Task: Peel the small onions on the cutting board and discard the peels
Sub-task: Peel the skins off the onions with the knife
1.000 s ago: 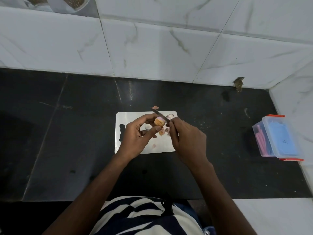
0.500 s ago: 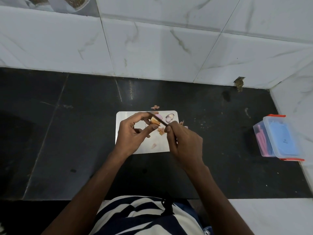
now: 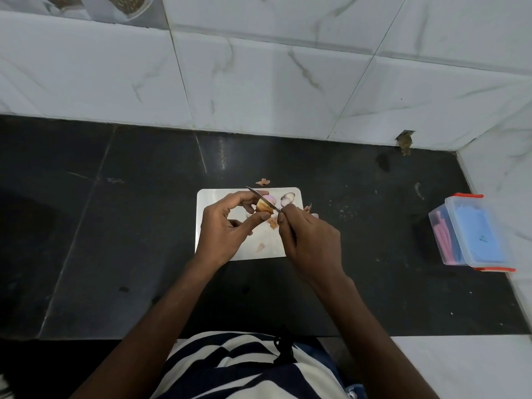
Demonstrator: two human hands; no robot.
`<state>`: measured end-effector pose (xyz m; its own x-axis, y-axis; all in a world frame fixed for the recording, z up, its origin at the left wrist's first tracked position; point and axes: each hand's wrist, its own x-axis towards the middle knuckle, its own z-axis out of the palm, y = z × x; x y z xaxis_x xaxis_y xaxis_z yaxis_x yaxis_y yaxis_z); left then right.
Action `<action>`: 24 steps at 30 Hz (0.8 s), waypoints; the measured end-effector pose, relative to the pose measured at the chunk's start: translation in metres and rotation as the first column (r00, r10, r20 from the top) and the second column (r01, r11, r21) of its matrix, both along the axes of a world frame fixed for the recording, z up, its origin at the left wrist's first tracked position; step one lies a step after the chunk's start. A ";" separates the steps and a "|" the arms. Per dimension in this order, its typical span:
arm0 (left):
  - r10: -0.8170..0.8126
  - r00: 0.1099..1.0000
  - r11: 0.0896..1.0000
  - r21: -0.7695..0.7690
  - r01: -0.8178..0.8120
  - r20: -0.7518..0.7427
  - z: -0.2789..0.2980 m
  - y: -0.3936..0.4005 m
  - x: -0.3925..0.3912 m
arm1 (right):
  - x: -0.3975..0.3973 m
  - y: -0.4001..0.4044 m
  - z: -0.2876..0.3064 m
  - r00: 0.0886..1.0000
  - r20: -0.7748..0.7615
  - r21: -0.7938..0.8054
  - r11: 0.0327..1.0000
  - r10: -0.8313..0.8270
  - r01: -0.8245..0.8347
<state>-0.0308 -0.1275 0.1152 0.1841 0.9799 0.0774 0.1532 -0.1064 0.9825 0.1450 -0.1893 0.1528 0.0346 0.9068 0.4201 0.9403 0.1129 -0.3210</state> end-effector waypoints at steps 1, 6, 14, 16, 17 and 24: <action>0.003 1.000 1.000 0.013 -0.003 -0.013 0.000 0.000 0.000 | 0.001 0.000 0.000 0.999 0.032 -0.005 1.000 -0.009 0.010; 0.000 0.997 0.997 0.075 0.006 -0.082 0.004 0.004 -0.003 | 0.000 -0.001 0.002 0.975 0.193 -0.055 0.991 -0.109 0.121; 0.028 0.992 0.996 0.090 -0.017 -0.121 0.006 0.004 0.002 | -0.005 0.000 0.005 0.974 0.155 -0.055 0.983 -0.167 0.177; 0.037 0.992 0.994 0.107 -0.024 -0.121 0.006 0.003 0.004 | -0.007 -0.001 0.002 0.978 0.096 -0.056 0.980 -0.188 0.194; 0.039 0.991 0.992 0.125 -0.022 -0.128 0.006 0.004 0.004 | -0.007 -0.001 0.001 0.977 0.076 -0.053 0.978 -0.199 0.203; 0.067 0.955 0.958 0.286 0.020 -0.289 0.005 0.007 0.002 | -0.007 0.002 -0.007 0.947 -0.019 -0.124 0.941 -0.320 0.315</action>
